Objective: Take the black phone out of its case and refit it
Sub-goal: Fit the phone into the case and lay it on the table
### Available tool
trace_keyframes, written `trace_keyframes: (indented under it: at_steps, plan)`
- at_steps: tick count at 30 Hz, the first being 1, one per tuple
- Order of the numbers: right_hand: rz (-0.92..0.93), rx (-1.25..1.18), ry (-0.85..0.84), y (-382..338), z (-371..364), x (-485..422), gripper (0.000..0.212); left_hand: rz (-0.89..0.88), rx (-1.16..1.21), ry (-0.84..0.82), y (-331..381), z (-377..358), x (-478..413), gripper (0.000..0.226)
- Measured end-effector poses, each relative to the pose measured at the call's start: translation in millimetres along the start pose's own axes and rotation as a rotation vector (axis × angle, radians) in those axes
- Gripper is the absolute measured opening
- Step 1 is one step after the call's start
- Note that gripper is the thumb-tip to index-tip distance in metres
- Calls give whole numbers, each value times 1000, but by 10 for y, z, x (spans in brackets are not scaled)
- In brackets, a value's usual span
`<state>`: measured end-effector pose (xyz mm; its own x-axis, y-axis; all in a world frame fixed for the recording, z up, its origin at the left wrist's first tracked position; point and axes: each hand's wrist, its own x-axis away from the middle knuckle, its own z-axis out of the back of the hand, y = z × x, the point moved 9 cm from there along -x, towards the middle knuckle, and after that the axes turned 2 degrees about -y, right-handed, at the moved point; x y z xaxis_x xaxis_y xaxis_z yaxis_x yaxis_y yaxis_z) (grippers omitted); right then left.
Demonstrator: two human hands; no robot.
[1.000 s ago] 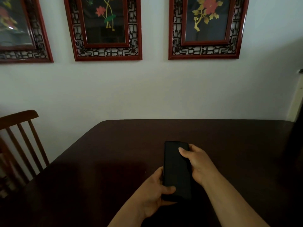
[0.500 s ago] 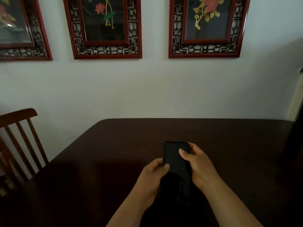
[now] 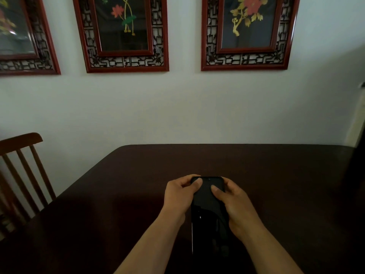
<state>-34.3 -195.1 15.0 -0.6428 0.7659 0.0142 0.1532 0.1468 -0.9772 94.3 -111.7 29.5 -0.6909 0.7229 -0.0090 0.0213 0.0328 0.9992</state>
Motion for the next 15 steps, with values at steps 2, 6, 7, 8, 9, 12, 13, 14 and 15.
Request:
trace_keyframes:
  at_steps: [2,6,7,8,9,12,13,14,15]
  plan:
    - [-26,64,-19,29,-6,22,20,66,58,-22,-65,-17,2,11]
    - [-139,150,-56,167,-20,97,17,165,129,-7,-150,29,-4,19]
    - [-159,144,-50,193,-12,118,19,177,140,-3,-166,35,-3,20]
    - [-179,130,-38,213,-7,131,24,186,147,-2,-180,40,-1,21]
    - [-196,116,-24,234,2,134,28,192,147,-2,-193,38,-1,23]
    - [-219,102,44,280,56,153,29,219,111,-10,-258,21,32,30]
    - [-227,106,68,295,82,151,27,233,89,-17,-288,17,55,31]
    - [-233,110,88,308,110,150,25,247,65,-31,-330,5,79,33]
    - [-241,107,107,319,134,149,23,259,34,-52,-380,-5,105,34]
